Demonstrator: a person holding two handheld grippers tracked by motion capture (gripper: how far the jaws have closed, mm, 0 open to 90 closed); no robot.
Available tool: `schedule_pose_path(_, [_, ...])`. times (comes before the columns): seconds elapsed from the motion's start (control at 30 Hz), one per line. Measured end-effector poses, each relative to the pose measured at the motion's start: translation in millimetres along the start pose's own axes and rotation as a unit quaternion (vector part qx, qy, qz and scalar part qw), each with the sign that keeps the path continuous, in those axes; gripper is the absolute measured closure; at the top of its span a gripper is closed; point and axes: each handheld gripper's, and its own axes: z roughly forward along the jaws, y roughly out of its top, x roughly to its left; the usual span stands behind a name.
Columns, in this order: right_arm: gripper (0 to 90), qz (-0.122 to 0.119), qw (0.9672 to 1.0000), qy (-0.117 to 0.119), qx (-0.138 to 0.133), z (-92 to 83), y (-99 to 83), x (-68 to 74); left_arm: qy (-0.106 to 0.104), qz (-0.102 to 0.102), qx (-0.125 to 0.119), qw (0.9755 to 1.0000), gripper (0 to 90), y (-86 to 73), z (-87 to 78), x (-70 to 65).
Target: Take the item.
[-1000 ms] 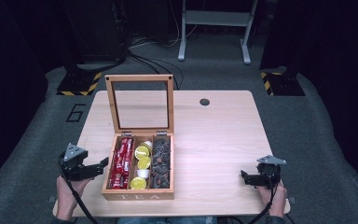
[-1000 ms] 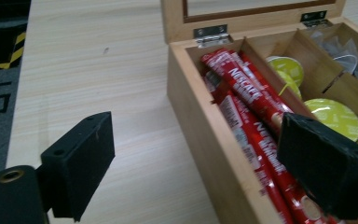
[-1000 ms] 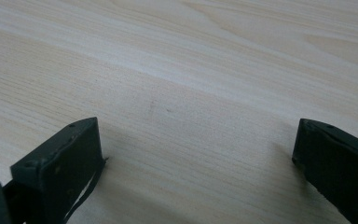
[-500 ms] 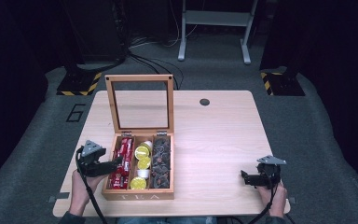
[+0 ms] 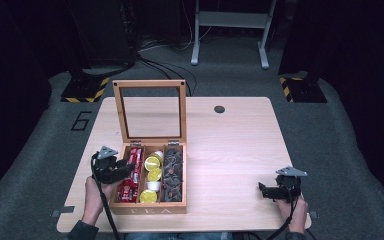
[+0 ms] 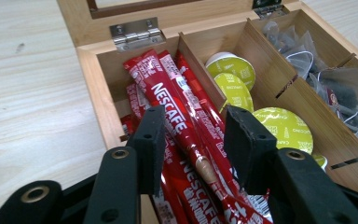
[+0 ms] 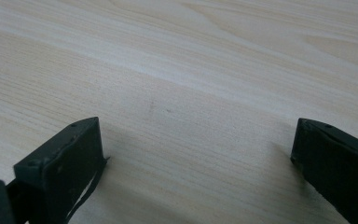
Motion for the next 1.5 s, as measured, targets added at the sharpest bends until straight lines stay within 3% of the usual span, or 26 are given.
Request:
schedule_pose_path(0.4, [2.2,0.002,1.0,0.0,0.0,-0.2,-0.2,0.2,-0.007,-0.022,0.021,0.9995,69.0,0.3,10.6,3.3])
schedule_pose_path(1.03, [2.8,0.002,1.0,0.0,-0.001,-0.3,-0.3,-0.1,0.022,-0.01,0.005,0.9997,81.6,-3.8,10.2,-5.5])
schedule_pose_path(1.5, [3.0,-0.003,1.0,0.0,0.0,-0.6,-0.5,-0.8,0.014,-0.014,-0.021,0.9996,83.0,-0.9,1.9,-8.9])
